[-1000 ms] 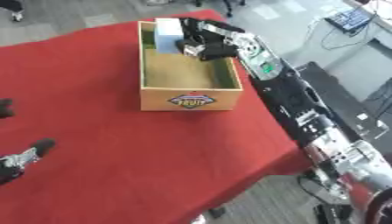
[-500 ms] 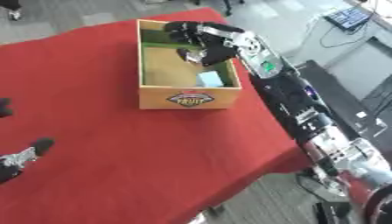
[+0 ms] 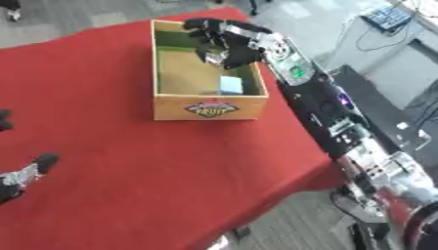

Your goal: Pick up the objects with one hand, pass them to the other hand, and then place them into the box on the other side of the table.

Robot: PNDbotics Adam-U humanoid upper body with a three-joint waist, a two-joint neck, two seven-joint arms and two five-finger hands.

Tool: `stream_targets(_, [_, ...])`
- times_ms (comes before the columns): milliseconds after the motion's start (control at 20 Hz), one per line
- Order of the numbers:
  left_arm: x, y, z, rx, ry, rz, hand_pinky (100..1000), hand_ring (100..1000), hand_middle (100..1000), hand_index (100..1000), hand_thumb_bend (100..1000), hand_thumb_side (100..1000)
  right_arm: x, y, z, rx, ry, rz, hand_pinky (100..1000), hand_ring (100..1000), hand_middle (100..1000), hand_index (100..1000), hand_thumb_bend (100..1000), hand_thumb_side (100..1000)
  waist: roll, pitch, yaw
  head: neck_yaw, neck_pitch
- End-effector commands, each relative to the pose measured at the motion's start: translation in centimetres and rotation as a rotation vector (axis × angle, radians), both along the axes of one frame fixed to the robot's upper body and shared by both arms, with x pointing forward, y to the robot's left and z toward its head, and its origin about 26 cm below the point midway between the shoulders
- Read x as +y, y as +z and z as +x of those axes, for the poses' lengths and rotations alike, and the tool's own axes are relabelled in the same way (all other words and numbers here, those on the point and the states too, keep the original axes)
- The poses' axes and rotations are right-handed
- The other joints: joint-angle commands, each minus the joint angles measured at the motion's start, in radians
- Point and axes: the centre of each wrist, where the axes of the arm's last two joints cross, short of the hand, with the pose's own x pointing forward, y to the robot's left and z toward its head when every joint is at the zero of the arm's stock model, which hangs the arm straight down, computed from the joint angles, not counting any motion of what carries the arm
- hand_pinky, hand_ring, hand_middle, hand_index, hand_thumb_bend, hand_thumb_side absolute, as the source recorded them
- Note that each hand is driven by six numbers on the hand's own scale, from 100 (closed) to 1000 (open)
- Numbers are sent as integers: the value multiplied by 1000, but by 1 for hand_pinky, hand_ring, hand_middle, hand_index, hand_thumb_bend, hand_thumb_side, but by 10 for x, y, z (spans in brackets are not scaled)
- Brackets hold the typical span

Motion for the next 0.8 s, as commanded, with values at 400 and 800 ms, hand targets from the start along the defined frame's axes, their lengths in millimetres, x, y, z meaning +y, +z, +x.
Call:
stream_targets(400, [45, 36, -3, -51, 95, -47, 752, 722, 650, 825, 574, 603, 19, 74, -54, -178, 262, 434, 989, 1000, 920, 1000, 100, 470, 16, -55, -3, 331, -8])
stream_targets(800, [127, 89, -33, -63, 192, -54, 769, 712, 636, 823, 524, 594, 28, 66, -94, -225, 241, 558, 966, 1000, 919, 1000, 100, 470, 39, -70, 0, 412, -2])
